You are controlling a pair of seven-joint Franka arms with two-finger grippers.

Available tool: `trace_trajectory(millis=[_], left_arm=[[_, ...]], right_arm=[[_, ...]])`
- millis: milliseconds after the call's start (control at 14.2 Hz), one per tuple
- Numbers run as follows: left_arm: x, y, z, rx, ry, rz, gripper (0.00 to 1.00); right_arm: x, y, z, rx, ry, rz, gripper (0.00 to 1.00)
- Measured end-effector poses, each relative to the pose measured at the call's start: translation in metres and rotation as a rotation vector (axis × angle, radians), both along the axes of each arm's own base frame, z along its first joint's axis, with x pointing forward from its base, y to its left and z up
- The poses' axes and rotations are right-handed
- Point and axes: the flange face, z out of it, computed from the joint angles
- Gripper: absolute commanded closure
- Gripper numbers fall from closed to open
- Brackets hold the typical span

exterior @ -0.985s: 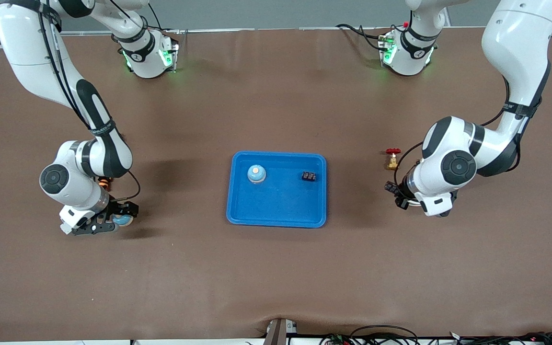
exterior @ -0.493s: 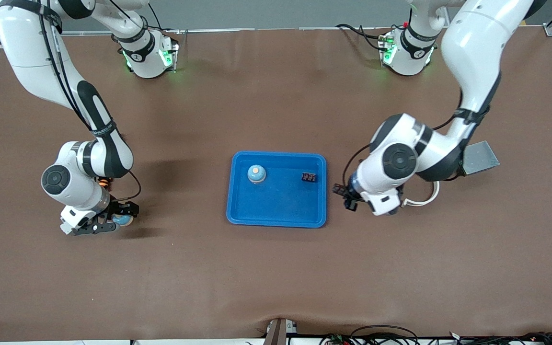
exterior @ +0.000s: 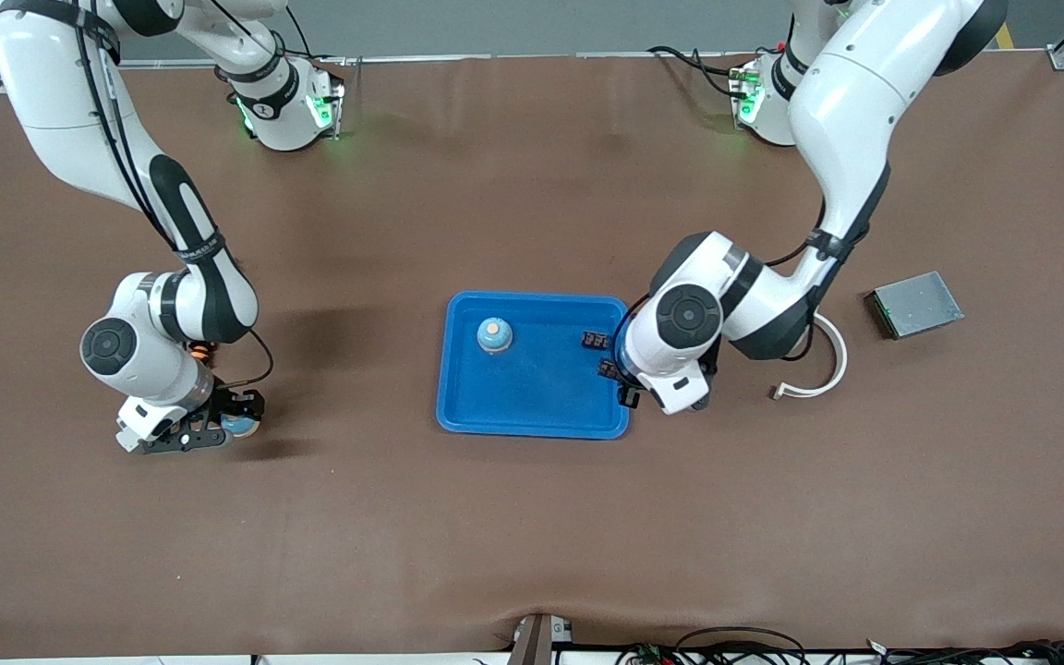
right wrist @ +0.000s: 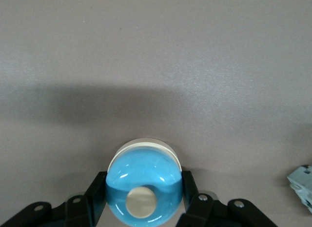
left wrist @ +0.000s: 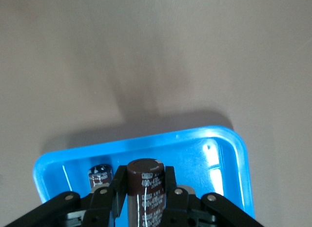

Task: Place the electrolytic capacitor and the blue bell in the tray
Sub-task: 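Carry the capacitor with the left gripper while the right gripper lifts the bell, then release the capacitor in the tray while the right gripper lowers the bell there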

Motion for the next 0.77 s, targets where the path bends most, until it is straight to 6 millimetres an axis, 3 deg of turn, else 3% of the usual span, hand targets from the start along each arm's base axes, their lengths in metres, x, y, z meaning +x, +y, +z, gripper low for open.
trace_trajectory(millis=[211, 352, 563, 774], left_arm=[[-0.008, -0.013, -0.025, 0.033, -0.011, 0.022, 1.0], [-0.013, -0.018, -0.041, 0.067, -0.021, 0.029, 1.0], [-0.018, -0.025, -0.056, 0.077, -0.024, 0.046, 1.0], [-0.02, -0.03, -0.063, 0.069, -0.028, 0.058, 1.0]], right_arm=[[0.006, 0.017, 0.008, 0.01, 0.028, -0.026, 1.0], [0.013, 0.038, 0.024, 0.015, 0.056, -0.075, 1.0], [0.019, 0.096, 0.051, 0.018, 0.074, -0.17, 1.0], [0.009, 0.175, 0.066, 0.025, 0.062, -0.285, 1.0]])
